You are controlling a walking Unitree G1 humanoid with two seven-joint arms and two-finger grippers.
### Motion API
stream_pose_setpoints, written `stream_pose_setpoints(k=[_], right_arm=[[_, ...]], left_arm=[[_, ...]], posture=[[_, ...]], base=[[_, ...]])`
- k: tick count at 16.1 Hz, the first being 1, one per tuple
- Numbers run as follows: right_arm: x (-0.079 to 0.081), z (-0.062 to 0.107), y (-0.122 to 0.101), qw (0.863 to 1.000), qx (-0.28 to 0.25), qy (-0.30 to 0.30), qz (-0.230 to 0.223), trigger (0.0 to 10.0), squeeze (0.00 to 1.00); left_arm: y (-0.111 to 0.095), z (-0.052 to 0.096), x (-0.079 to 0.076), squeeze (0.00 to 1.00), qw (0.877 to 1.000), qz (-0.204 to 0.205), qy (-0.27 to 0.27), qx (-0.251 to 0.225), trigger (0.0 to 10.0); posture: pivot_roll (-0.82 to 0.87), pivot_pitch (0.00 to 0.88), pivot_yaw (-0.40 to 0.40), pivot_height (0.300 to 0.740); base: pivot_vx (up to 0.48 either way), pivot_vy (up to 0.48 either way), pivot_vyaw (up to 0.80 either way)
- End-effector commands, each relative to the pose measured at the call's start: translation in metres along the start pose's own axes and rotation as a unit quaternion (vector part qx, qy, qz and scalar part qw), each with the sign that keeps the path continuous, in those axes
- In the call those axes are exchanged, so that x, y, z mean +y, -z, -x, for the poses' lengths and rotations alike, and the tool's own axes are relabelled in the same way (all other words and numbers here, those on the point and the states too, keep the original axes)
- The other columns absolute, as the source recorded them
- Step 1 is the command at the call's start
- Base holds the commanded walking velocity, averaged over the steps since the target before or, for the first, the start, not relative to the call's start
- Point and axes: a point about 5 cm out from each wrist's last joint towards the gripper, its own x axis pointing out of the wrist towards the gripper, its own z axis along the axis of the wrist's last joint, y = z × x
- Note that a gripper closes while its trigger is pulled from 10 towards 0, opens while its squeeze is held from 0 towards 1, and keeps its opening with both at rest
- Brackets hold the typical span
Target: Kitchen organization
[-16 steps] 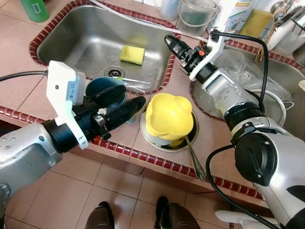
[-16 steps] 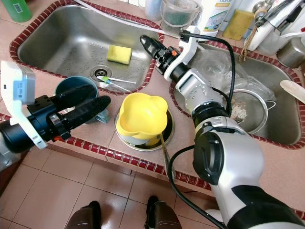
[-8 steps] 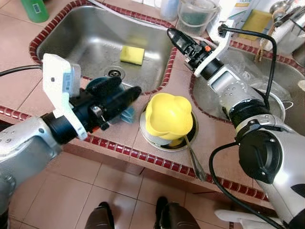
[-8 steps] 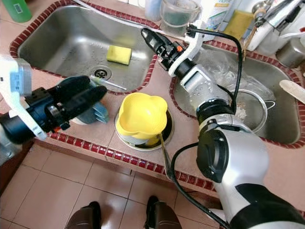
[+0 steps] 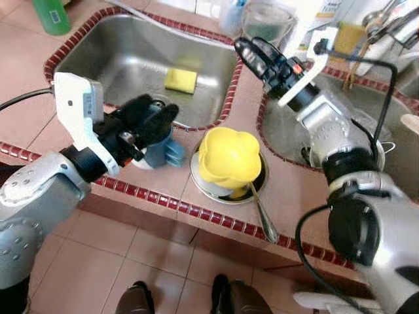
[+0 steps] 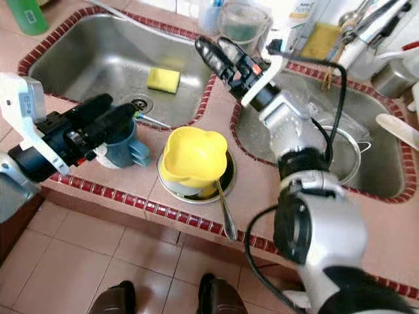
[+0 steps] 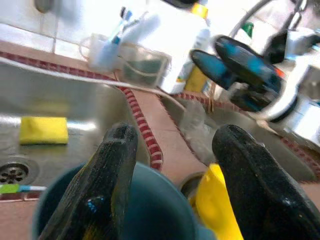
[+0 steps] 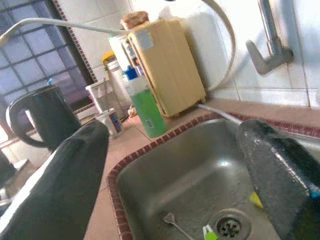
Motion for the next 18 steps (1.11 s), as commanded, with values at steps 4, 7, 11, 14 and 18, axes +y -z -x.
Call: stream_pose_setpoints(k=[4, 7, 11, 14, 18], right_arm=[[0.023, 0.006, 0.003, 0.998, 0.012, -0.039, 0.04, 10.0, 0.0], [0.042, 0.013, 0.005, 0.997, 0.02, -0.053, 0.051, 10.0, 0.0], [0.071, 0.031, -0.001, 0.996, 0.027, -0.06, 0.064, 10.0, 0.0], [0.081, 0.048, -0.002, 0.996, 0.034, -0.031, 0.075, 10.0, 0.0], [0.093, 0.064, -0.001, 0.995, 0.034, 0.03, 0.089, 10.0, 0.0]], left_arm=[[-0.003, -0.004, 0.007, 0.0, 1.0, -0.022, -0.013, -0.018, 10.0], [0.0, -0.007, 0.015, 0.0, 0.999, -0.04, -0.029, -0.009, 10.0], [0.015, -0.012, 0.035, 0.0, 0.994, -0.058, -0.078, 0.042, 10.0], [0.025, -0.017, 0.042, 0.0, 0.988, -0.089, -0.098, 0.073, 10.0], [0.032, -0.023, 0.057, 0.0, 0.981, -0.106, -0.136, 0.09, 10.0]], posture=[[0.04, 0.103, -0.131, 0.74], [0.03, 0.083, -0.128, 0.74], [0.01, 0.066, -0.113, 0.74], [-0.01, 0.056, -0.101, 0.74], [-0.04, 0.043, -0.077, 0.74]], base=[[0.0, 0.0, 0.0], [0.0, 0.0, 0.0], [0.0, 0.0, 0.0], [0.0, 0.0, 0.0], [0.0, 0.0, 0.0]])
